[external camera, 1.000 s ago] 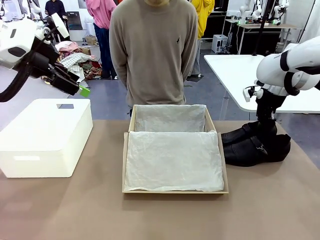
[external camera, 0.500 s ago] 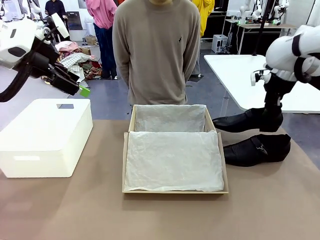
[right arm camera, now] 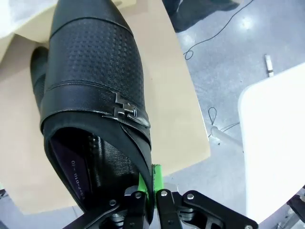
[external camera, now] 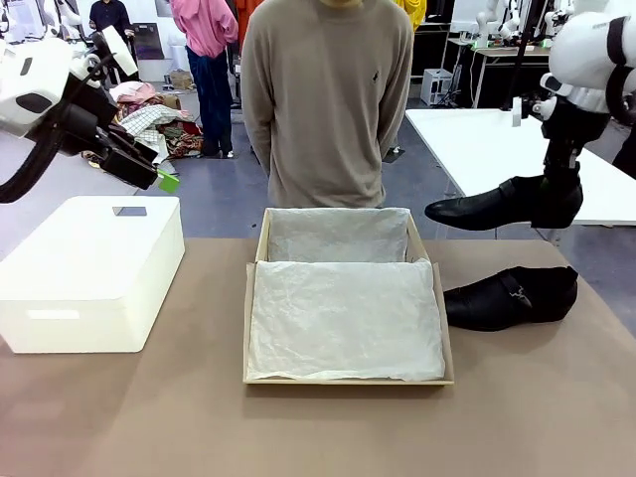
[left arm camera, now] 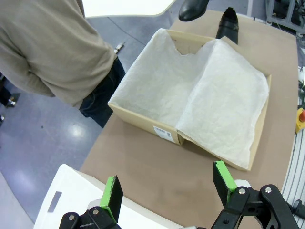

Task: Pack the shoes into the box.
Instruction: Place one shoe of the Shoes into the Shoes Box.

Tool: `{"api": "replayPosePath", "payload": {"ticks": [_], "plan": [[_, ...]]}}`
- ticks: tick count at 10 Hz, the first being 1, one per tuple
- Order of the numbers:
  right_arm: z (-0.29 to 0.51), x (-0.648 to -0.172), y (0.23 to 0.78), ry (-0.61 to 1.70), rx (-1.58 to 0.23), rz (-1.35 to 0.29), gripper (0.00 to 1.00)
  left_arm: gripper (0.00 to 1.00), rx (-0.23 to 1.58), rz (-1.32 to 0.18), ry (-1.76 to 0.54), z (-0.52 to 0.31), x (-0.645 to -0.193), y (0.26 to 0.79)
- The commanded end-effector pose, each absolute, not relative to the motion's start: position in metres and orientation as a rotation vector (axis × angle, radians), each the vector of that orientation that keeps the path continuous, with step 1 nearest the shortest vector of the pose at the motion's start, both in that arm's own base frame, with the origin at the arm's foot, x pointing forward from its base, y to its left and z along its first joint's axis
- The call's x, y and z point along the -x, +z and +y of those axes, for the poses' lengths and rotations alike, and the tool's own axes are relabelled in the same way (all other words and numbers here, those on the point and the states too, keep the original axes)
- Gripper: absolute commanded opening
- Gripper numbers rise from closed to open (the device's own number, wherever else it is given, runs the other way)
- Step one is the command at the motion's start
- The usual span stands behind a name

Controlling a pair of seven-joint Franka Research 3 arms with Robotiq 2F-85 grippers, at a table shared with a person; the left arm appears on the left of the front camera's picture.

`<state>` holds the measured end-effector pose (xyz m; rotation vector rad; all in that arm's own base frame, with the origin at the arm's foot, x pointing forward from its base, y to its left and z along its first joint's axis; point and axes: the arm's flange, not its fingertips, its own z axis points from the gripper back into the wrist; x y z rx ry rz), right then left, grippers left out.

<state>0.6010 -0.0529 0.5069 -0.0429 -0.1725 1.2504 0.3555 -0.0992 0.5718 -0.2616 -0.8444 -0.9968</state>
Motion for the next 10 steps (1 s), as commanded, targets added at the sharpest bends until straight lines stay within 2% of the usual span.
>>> {"api": "replayPosePath", "payload": {"ticks": [1,7,10], "plan": [[-0.026,-0.593,0.526,1.209,0.064,-0.142,0.00,1.00,0.279,-0.852,-1.010,-0.098,-0.356,0.571],[0.069,-0.577,0.560,1.227,0.145,-0.099,0.00,1.00,0.279,-0.852,-1.010,-0.098,-0.356,0.571],[0.091,-0.578,0.564,1.236,0.151,-0.101,0.00,1.00,0.279,-0.852,-1.010,-0.098,-0.356,0.571]]}}
